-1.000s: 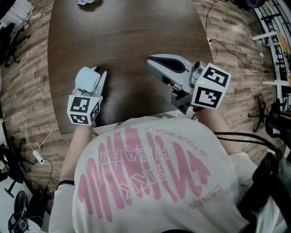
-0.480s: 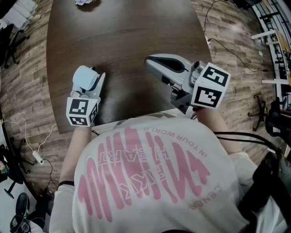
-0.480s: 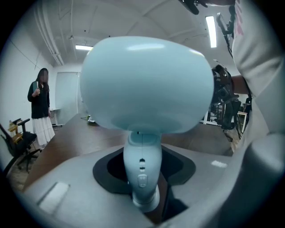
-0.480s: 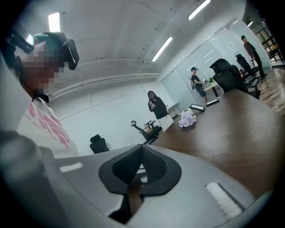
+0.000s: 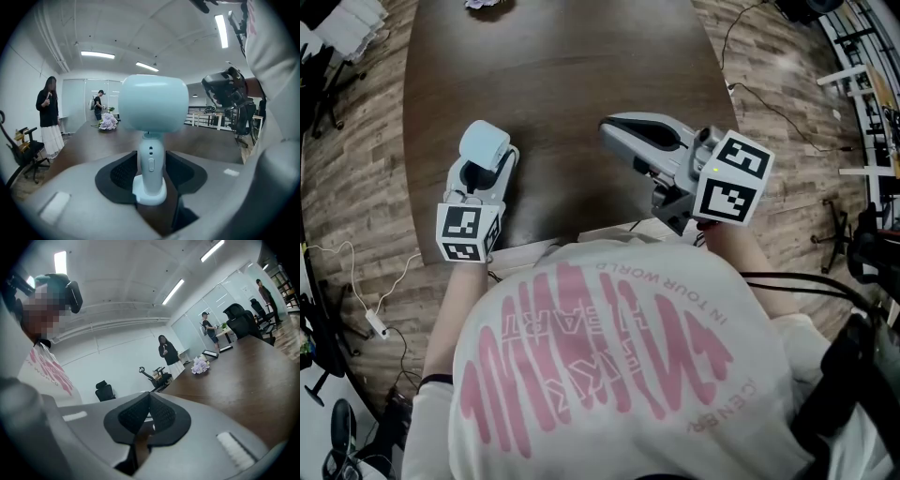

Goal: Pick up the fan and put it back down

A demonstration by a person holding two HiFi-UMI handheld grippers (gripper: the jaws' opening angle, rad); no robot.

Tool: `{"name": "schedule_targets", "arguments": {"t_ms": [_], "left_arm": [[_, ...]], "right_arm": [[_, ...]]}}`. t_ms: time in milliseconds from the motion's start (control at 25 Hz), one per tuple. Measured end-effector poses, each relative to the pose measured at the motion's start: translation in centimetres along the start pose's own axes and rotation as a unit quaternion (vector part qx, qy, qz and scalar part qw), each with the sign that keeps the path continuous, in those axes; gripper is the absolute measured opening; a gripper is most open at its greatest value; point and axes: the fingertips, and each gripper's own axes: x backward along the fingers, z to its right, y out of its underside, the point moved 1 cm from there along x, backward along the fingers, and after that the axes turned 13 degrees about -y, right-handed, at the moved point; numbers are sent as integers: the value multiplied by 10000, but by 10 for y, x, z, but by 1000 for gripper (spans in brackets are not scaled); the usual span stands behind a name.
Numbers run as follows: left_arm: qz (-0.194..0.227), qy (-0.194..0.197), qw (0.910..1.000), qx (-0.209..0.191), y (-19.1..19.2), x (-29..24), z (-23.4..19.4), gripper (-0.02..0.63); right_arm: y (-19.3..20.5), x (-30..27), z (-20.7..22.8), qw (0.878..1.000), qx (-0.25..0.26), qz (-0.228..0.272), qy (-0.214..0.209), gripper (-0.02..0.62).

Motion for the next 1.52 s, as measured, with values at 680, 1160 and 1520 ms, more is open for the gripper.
{"name": "schedule_targets", "arguments": {"t_ms": [680, 1160, 1520], "left_arm": [[706, -188, 9966, 374, -47, 93, -6, 32], [1278, -115, 9863, 1042, -97, 165, -12, 14], [1273, -312, 9848, 1141, -102, 190, -14, 15]], "right_arm": [[16, -30, -61, 9991, 116, -15, -419, 6], [30, -53, -89, 9980, 259, 30, -582, 6], [38, -52, -91, 9985, 313, -54, -444, 5]]}}
